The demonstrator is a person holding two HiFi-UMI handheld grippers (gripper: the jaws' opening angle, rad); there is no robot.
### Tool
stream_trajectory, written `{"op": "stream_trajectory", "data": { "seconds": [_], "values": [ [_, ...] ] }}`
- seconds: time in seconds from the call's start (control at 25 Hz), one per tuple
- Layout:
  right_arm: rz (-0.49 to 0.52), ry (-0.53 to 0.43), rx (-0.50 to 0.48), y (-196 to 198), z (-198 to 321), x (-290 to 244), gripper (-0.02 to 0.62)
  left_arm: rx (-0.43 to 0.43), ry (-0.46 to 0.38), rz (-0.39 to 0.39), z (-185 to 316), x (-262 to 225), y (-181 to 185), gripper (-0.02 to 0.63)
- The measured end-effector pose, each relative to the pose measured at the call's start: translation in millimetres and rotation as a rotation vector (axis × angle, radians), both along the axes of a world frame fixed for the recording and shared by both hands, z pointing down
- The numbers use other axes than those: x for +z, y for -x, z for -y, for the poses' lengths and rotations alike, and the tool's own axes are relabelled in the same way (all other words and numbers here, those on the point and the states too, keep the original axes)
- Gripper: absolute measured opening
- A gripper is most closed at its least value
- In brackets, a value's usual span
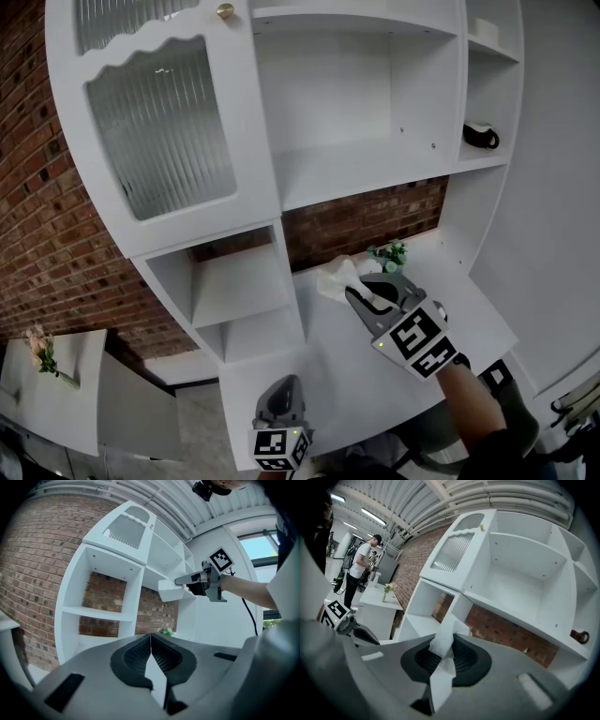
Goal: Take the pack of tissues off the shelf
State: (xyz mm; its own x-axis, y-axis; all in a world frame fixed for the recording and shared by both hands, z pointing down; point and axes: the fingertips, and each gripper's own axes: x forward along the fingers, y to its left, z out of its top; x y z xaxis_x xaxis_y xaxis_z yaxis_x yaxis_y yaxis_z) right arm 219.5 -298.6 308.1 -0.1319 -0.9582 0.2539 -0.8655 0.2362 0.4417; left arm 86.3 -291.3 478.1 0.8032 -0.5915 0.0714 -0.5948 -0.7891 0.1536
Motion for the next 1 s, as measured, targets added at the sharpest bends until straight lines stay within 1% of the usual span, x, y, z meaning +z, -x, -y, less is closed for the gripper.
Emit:
{"op": "stream_trajectory", "data": {
  "seconds": [0.32, 0.84, 1.0],
  "values": [
    [-0.013, 0.085, 0.011, -1, 5, 55, 0.038, 0.007, 0.01, 0.002, -1, 5, -7, 0.012],
    [0.017, 0.147, 0.006, -4, 19, 125, 0.038, 0.018, 0.043, 0.018, 3, 15, -19, 0.012],
    [0.019, 0.175, 0.018, -11, 23, 146, 0.038, 0.011, 0.037, 0.025, 7, 19, -21, 0.012]
  ]
}}
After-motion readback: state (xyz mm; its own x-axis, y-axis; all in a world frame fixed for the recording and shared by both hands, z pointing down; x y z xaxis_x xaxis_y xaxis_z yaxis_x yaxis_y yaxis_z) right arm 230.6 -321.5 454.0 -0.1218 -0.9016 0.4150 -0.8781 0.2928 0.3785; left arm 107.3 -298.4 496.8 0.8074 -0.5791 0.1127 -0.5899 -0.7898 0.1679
